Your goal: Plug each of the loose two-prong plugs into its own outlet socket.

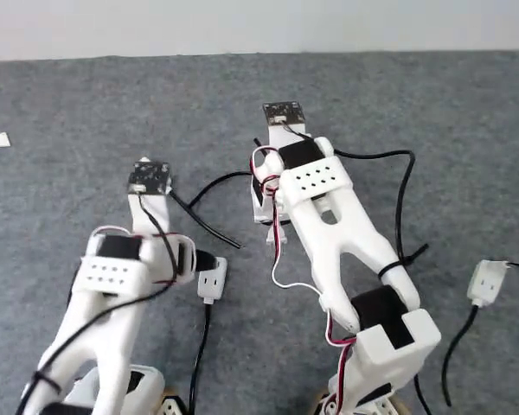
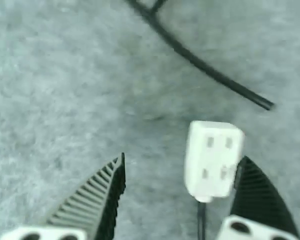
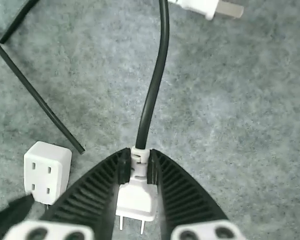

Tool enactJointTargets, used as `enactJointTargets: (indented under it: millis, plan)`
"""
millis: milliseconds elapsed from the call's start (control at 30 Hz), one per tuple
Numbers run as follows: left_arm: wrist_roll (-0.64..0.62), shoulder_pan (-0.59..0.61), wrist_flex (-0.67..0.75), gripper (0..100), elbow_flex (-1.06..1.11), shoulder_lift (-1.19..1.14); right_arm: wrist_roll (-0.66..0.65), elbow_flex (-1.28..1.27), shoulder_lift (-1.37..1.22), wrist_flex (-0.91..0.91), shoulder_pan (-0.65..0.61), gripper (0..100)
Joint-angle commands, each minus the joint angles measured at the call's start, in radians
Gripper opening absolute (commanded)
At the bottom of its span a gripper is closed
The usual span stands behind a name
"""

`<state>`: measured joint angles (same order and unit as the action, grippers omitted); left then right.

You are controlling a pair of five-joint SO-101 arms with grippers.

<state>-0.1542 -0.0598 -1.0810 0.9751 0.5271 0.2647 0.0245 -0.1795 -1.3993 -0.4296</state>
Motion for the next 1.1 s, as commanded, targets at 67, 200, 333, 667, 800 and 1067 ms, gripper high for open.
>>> enactJointTargets:
  millis: [67,200,333,667,800,1067]
  plan:
    - [-0.018,-0.149,0.031,33,0.105,0.083,-0.014,0.006,0.062,0.012,0.008,0.8]
    - [-0.02,-0.16,0.104,32,0.101,-0.015,-0.012,0.006,0.062,0.007,0.008,0.8]
    - [-0.021,-0.16,0.109,24,-0.008,-0.21,-0.011,0.006,0.064,0.007,0.008,0.8]
    - [-0.272,-0.238,0.068,22,-0.278,-0.539,-0.014,0.006,0.071,-0.008,0.036,0.8]
    - [-0.428,-0.361,0.072,17,-0.352,-0.586,-0.032,0.006,0.073,-0.042,0.108,0.8]
    - [-0.526,-0.468,0.066,15,-0.591,-0.755,-0.098,-0.021,0.074,-0.081,0.28,0.8]
